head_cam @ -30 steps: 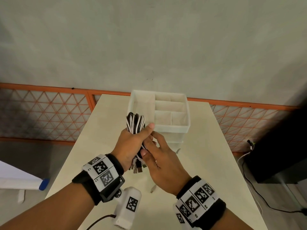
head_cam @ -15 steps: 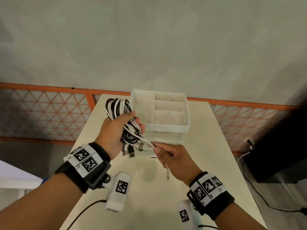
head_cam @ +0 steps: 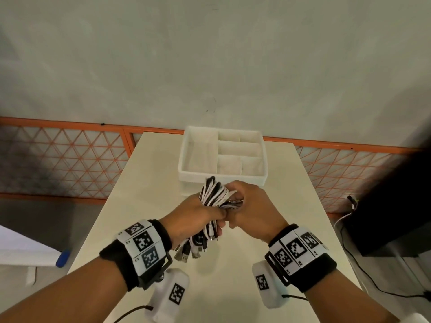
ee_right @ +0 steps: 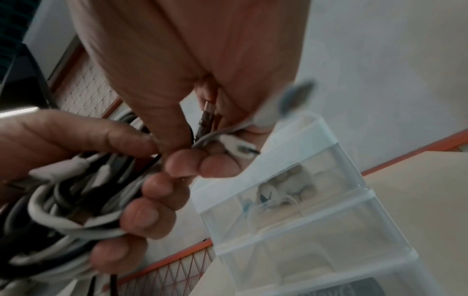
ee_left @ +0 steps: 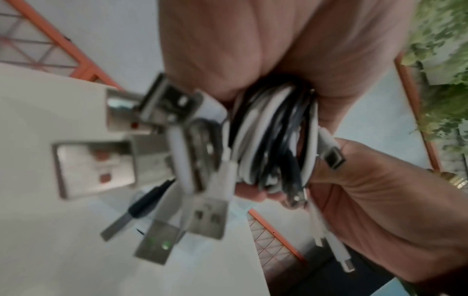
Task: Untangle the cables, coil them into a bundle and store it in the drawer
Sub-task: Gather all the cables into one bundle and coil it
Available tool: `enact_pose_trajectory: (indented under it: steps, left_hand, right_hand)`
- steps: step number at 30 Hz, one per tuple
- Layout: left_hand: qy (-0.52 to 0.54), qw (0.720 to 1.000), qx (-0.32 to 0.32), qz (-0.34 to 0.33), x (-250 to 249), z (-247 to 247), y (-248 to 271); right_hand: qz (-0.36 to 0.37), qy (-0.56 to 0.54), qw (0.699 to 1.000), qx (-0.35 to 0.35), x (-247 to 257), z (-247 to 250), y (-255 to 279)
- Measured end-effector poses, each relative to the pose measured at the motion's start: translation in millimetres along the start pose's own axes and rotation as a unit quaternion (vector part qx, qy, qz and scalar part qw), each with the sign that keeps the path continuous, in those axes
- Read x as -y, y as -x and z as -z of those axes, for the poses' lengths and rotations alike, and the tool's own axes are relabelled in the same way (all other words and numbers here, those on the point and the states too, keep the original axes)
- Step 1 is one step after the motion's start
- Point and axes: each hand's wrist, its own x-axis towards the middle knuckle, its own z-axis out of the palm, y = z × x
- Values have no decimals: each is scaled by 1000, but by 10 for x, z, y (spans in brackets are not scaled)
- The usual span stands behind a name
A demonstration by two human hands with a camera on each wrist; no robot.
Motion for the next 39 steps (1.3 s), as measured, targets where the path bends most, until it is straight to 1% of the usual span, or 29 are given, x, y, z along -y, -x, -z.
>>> enact_pose_trajectory:
  steps: [3, 5, 6, 8, 10, 12, 14, 15, 17, 18, 19, 20, 22, 23, 25, 27, 29, 30, 33, 35, 37, 39]
  left_hand:
    - [55, 997, -44, 11, 27, 60, -36]
    - [115, 990, -73, 20, 36, 146, -62]
    - [146, 986, -81, 20, 36, 183, -70]
    - [195, 977, -88, 22, 26, 225, -79]
    - [218, 972, -91, 18, 8, 199, -88]
    - [207, 975, -86, 8, -11, 128, -89]
    - [189, 979, -69, -1, -18, 50, -88]
    - [189, 980, -60, -3, -24, 18, -92]
    - [195, 979, -53, -2, -47, -18, -91]
    - [198, 978, -57, -2, -58, -16, -87]
    - [200, 978, -63, -5, -59, -3, -87]
    - [199, 978, -69, -9, -55, 17, -88]
    - [197, 977, -77, -17, -46, 54, -80]
    - [195, 978, -74, -17, -38, 58, -75]
    - [187, 980, -61, -18, -22, 49, -69]
    - [187, 981, -40, -24, -35, 36, -50]
    - [186, 982, -16, -33, -34, 32, -41]
    - [184, 982, -8, -37, -41, 34, -39]
    - [182, 982, 17, -45, -50, 61, -34]
    - [206, 977, 36, -46, -46, 71, -39]
    - [236, 970, 33, -42, -27, 72, -53]
    - [239, 969, 39, -49, -15, 74, -71]
  right_hand:
    - [-38, -5, 998, -53, -31, 29, -6]
    - [-49, -21, 996, -65, -66, 120, 10]
    - [-58, -34, 996, -56, -73, 156, 23]
    - [-58, -60, 996, -17, -67, 174, 61]
    - [-51, -85, 995, -7, -21, 125, 90]
    - [-38, -123, 990, -51, 37, 15, 91]
    - [-11, -136, 984, -117, 77, -131, 79]
    - [13, -123, 982, -144, 90, -213, 71]
    - [60, -63, 980, -180, 96, -358, 75]
    - [75, -29, 980, -182, 92, -398, 82]
    - [86, -5, 982, -169, 83, -414, 85]
    - [92, 5, 986, -140, 88, -405, 93]
    - [95, -7, 993, -76, 107, -359, 91]
    - [93, -13, 993, -71, 110, -334, 83]
    - [88, -48, 989, -111, 114, -286, 58]
    - [54, -133, 979, -148, 120, -258, 37]
    - [5, -201, 968, -151, 137, -267, 56]
    - [-6, -214, 965, -150, 149, -280, 67]
    - [-15, -234, 961, -146, 165, -295, 89]
    - [-34, -283, 947, -145, 165, -235, 71]
    - [-43, -323, 934, -148, 162, -171, 62]
    - [-36, -315, 936, -156, 191, -154, 71]
